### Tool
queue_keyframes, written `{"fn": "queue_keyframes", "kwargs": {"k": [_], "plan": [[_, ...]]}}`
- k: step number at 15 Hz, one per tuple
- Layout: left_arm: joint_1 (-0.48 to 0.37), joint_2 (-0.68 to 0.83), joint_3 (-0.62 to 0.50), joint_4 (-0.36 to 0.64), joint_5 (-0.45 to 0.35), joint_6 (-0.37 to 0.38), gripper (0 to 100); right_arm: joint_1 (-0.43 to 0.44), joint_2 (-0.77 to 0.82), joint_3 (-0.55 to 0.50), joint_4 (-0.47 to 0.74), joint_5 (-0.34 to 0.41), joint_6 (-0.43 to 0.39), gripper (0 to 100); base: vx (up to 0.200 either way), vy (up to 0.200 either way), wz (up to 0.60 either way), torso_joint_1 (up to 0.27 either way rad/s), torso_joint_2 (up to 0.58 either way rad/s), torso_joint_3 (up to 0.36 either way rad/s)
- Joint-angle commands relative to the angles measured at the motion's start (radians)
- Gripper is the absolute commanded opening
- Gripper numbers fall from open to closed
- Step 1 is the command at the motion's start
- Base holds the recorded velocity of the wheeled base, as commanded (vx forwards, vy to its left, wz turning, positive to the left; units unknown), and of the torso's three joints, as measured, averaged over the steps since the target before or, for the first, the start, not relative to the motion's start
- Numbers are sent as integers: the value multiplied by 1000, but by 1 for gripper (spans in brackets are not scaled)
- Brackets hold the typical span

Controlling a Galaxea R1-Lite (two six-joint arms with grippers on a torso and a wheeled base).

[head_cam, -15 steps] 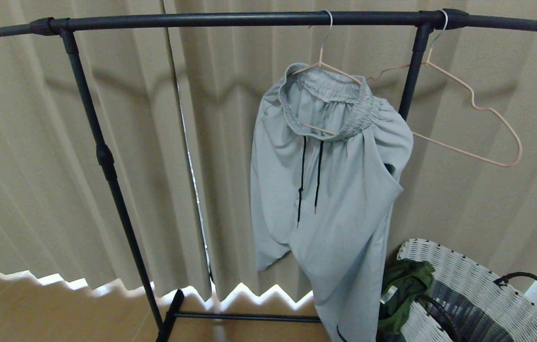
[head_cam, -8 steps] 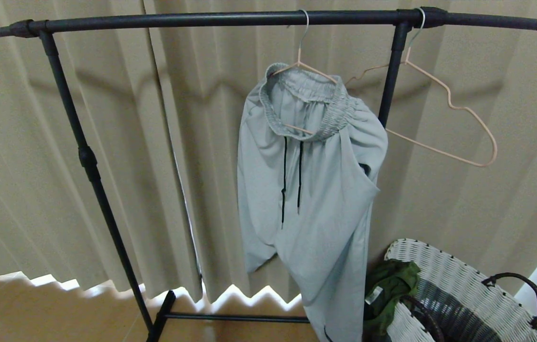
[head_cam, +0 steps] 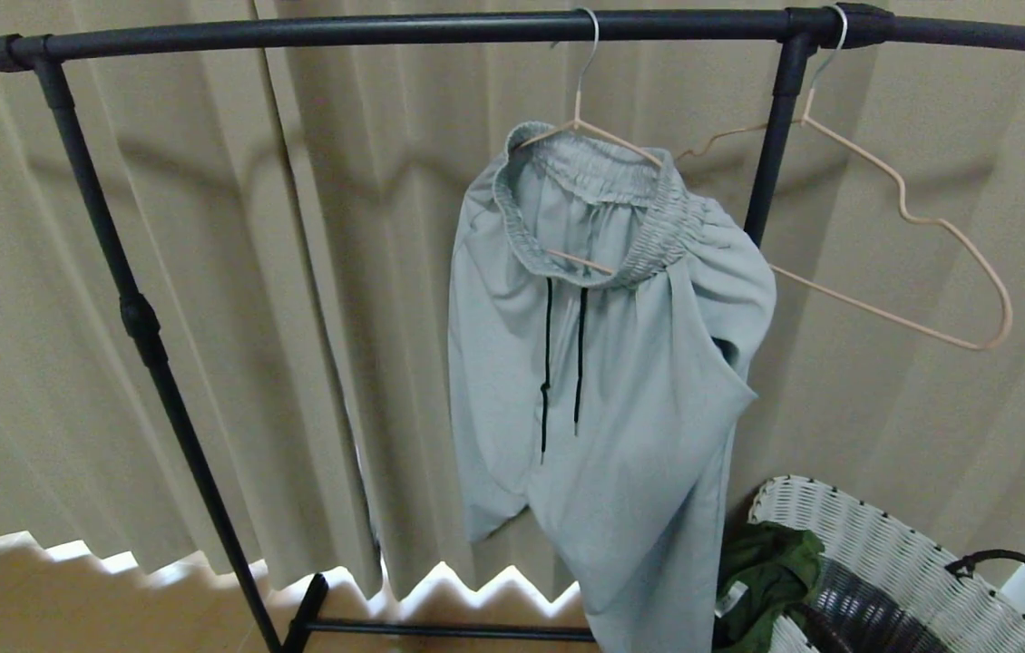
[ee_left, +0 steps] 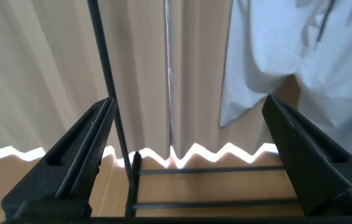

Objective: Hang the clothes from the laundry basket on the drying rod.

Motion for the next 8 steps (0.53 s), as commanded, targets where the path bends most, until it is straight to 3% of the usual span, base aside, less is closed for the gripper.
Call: {"fn": "queue_keyframes", "kwargs": {"k": [1, 5, 6, 8], "plan": [[1, 0, 0, 0, 0, -1, 100, 1, 0, 0, -2, 0, 1, 100, 0, 0, 0, 0, 0, 0], [-1, 0, 0, 0, 0, 0, 100, 5, 18, -20, 38, 8, -40, 100, 0, 0, 0, 0, 0, 0], [1, 0, 0, 0, 0, 0, 100, 22, 104, -121, 145, 3, -111, 100, 0, 0, 0, 0, 0, 0], [-1, 0, 0, 0, 0, -1, 100, 50, 274, -264, 268, 5, -160, 100, 0, 0, 0, 0, 0, 0]]}}
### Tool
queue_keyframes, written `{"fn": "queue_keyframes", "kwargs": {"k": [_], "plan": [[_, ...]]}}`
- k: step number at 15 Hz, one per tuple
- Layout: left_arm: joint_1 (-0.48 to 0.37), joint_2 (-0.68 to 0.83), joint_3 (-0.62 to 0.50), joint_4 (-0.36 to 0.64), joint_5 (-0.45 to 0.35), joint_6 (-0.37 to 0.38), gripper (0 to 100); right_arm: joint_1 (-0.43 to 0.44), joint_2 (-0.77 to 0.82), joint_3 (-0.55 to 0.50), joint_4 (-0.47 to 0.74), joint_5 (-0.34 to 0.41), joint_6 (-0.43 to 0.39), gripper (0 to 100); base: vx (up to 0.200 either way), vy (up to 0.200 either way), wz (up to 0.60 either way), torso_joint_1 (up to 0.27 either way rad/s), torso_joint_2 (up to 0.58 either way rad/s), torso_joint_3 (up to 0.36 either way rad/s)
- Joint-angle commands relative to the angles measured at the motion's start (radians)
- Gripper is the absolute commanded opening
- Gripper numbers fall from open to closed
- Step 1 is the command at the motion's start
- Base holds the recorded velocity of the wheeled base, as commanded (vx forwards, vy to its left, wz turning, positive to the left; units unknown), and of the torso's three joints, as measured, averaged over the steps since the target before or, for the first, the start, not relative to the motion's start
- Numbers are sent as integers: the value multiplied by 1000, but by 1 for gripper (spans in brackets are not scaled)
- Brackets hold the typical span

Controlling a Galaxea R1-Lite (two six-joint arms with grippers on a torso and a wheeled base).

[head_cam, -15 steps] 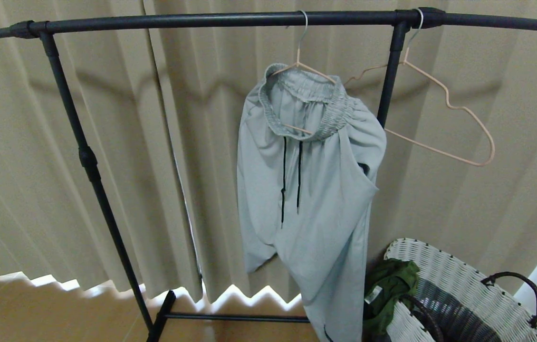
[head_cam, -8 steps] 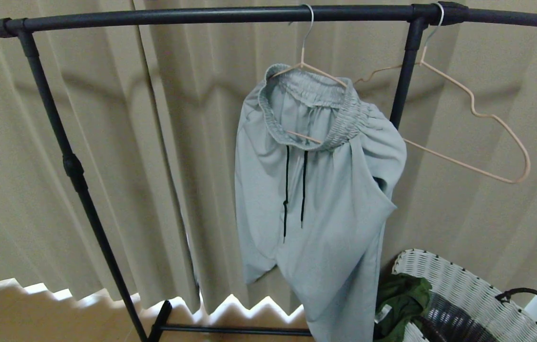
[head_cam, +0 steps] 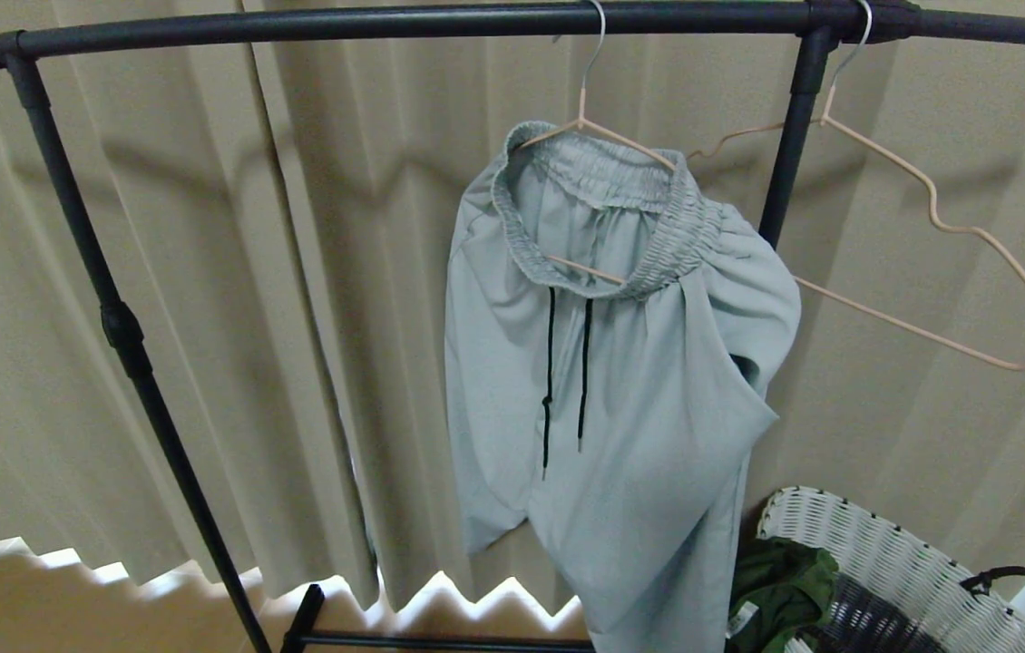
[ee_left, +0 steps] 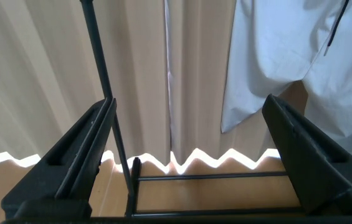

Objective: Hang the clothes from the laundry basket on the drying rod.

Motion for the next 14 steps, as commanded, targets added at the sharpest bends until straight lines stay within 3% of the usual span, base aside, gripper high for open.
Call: {"fn": "queue_keyframes", "kwargs": {"k": [1, 6, 10, 14], "plan": [[1, 0, 0, 0, 1, -1, 100, 60, 350, -197, 96, -5, -98, 100, 0, 0, 0, 0, 0, 0], [1, 0, 0, 0, 1, -2, 100, 63, 809, -229, 1, -13, -252, 100, 0, 0, 0, 0, 0, 0], [1, 0, 0, 0, 2, -4, 100, 63, 1128, -167, -232, -23, -255, 100, 0, 0, 0, 0, 0, 0], [1, 0, -2, 0, 5, -7, 100, 66, 1341, -141, -348, -43, -298, 100, 0, 0, 0, 0, 0, 0]]}}
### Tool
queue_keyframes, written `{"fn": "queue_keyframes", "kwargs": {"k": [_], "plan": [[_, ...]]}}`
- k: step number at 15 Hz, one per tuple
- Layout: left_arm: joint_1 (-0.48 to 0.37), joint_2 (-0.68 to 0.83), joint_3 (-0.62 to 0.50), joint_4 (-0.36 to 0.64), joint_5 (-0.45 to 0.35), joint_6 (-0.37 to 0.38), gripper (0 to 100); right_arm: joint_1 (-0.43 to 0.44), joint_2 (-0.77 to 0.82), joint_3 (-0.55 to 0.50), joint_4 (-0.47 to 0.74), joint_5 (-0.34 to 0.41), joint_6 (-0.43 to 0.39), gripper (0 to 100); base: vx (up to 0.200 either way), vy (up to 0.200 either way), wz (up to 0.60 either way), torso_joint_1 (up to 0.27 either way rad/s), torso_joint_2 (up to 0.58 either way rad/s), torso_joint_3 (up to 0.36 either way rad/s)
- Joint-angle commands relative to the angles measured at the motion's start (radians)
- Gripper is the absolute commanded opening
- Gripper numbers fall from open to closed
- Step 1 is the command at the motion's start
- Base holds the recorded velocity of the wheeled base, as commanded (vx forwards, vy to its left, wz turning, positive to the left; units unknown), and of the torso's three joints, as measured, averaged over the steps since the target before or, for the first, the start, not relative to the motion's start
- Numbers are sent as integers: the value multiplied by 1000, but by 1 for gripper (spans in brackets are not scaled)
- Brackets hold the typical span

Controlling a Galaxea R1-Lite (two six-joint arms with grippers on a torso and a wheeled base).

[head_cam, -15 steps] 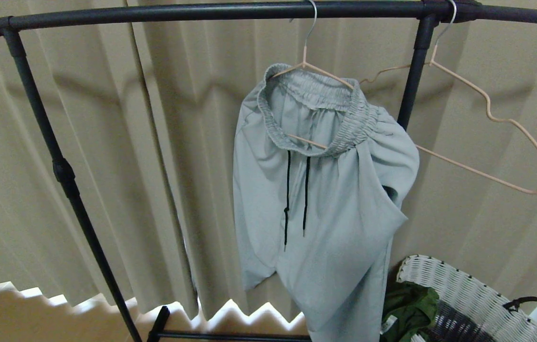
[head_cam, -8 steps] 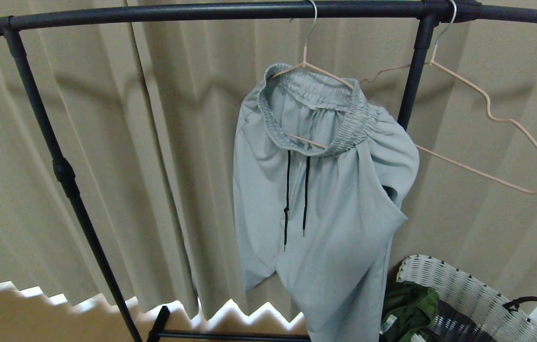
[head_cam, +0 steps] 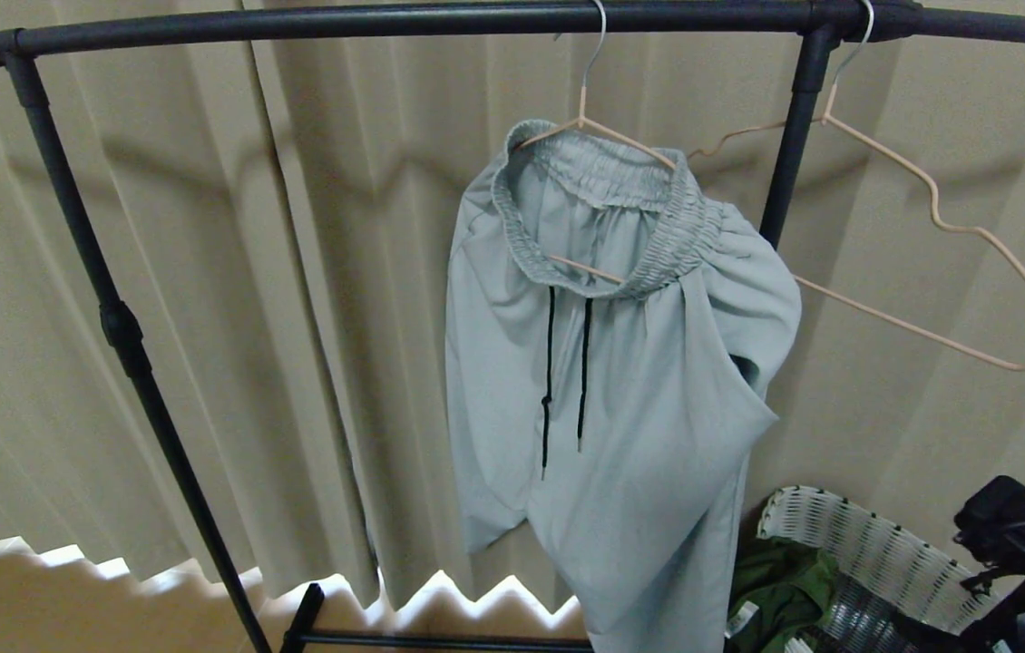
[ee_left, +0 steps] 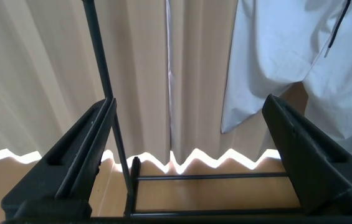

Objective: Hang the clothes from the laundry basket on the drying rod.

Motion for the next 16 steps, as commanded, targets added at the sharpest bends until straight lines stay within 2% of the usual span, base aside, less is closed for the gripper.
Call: {"fn": "queue_keyframes", "kwargs": {"k": [1, 6, 12, 16], "plan": [[0, 0, -1, 0, 0, 0, 100, 1, 229, 14, -74, -6, -17, 100, 0, 0, 0, 0, 0, 0], [0, 0, -1, -1, 0, -1, 100, 1, 427, 17, -189, -7, -28, 100, 0, 0, 0, 0, 0, 0], [0, 0, -1, 0, 0, -1, 100, 24, 644, 11, -404, -12, -31, 100, 0, 0, 0, 0, 0, 0], [0, 0, -1, -1, 0, -1, 100, -8, 738, 3, -524, -53, -31, 100, 0, 0, 0, 0, 0, 0]]}}
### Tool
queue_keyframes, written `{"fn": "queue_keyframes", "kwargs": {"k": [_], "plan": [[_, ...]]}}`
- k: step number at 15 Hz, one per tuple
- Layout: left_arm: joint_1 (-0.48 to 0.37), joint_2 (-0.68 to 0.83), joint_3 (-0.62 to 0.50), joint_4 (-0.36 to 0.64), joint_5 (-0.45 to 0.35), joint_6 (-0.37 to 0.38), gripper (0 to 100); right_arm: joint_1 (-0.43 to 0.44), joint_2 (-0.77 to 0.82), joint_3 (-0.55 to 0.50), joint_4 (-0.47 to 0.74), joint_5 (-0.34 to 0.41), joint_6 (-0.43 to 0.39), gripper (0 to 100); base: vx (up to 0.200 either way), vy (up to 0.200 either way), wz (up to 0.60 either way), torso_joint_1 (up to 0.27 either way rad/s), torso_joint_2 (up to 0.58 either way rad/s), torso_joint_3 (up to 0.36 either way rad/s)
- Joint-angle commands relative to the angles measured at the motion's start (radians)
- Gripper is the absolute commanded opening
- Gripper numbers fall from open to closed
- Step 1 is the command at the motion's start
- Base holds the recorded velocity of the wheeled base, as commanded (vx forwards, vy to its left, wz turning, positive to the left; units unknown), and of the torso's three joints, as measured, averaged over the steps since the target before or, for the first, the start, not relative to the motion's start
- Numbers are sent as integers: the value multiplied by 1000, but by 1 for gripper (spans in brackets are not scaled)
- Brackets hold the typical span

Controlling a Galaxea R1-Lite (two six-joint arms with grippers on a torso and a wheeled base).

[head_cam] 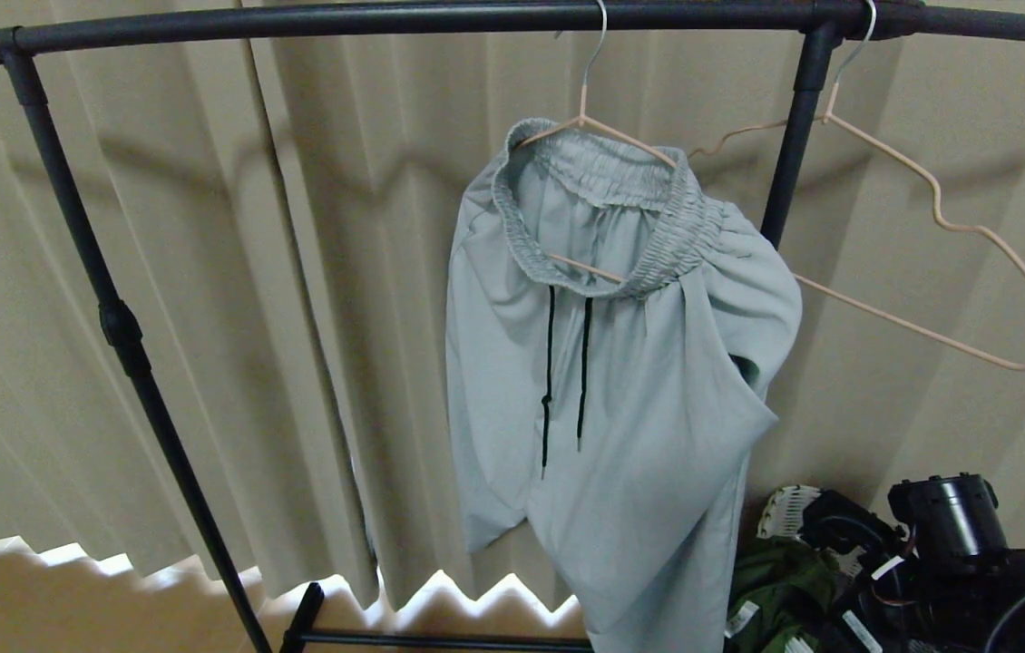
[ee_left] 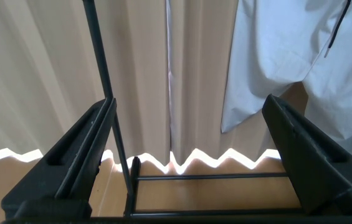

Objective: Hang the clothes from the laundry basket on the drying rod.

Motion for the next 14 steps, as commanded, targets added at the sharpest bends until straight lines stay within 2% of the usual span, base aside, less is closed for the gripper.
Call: {"fn": "queue_keyframes", "kwargs": {"k": [1, 4, 8, 9, 13, 14], "plan": [[0, 0, 0, 1, 0, 0, 100, -28, 76, -14, -31, -6, -2, 100, 0, 0, 0, 0, 0, 0], [0, 0, 0, 1, 0, 0, 100, -66, 118, -42, -95, -6, -1, 100, 0, 0, 0, 0, 0, 0], [0, 0, 0, 1, 0, 0, 100, -72, 147, -42, -147, -6, -1, 100, 0, 0, 0, 0, 0, 0], [0, 0, 0, 1, 0, 0, 100, -72, 147, -42, -152, -6, -1, 0, 0, 0, 0, 0, 0, 0], [0, 0, 0, 1, 0, 0, 100, -66, 130, -5, -220, -3, 3, 0, 0, 0, 0, 0, 0, 0], [0, 0, 0, -1, 0, 0, 100, -60, 109, 55, -310, 0, 4, 0, 0, 0, 0, 0, 0, 0]]}}
